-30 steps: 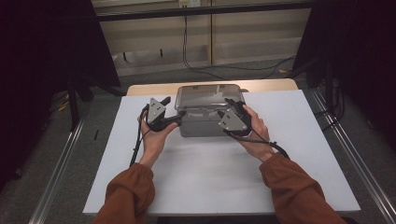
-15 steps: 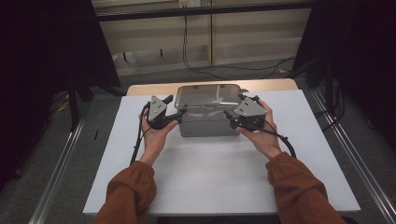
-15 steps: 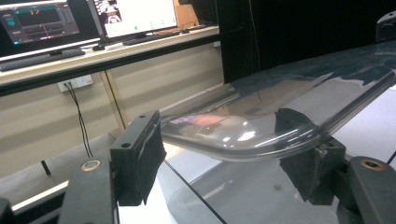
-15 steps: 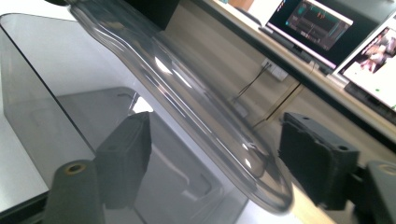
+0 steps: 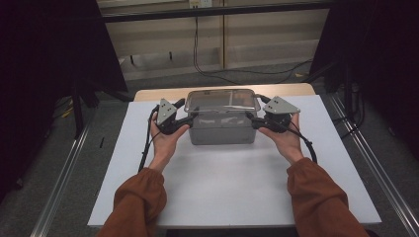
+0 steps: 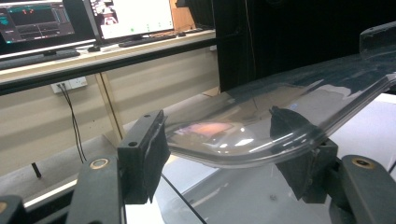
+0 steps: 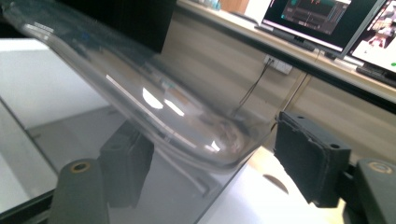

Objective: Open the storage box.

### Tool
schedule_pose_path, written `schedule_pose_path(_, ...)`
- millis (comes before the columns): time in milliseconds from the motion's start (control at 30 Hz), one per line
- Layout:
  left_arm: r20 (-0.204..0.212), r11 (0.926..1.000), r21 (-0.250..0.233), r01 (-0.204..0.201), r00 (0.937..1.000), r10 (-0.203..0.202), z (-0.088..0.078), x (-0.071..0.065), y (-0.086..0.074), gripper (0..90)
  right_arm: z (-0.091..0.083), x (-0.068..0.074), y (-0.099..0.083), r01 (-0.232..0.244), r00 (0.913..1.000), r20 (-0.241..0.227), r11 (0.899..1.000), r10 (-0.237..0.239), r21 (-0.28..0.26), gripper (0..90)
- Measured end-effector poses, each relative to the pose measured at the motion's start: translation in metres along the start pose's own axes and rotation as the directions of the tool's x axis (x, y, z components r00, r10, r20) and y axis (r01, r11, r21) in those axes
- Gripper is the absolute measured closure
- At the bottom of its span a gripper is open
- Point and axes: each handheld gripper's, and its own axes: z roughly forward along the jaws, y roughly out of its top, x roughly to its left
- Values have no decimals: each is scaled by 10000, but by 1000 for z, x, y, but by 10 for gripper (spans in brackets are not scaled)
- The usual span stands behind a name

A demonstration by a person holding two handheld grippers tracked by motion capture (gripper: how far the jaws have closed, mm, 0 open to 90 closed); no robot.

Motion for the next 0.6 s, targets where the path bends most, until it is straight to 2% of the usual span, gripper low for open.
schedule_pose_path(67, -29, 9999, -55, 102, 9999, -102, 1, 0, 1, 368, 1, -3, 0, -279, 9996, -91, 9994, 277, -209, 340)
schedule_pose_path(200, -26, 10000, -81, 9, 10000, -9, 2, 2, 3, 394, 4, -5, 0, -236, 9997, -73, 9993, 234, -293, 390)
schedule_pose_path(367, 65, 9998, -150, 113, 9999, -112, 5, 2, 5, 411, 6, -6, 4, -167, 9997, -157, 9988, 160, -452, 427)
schedule_pose_path(600, 88, 9998, -180, 44, 10000, -42, 6, 2, 6, 425, 8, -9, 4, -298, 9995, -150, 9976, 289, -631, 503)
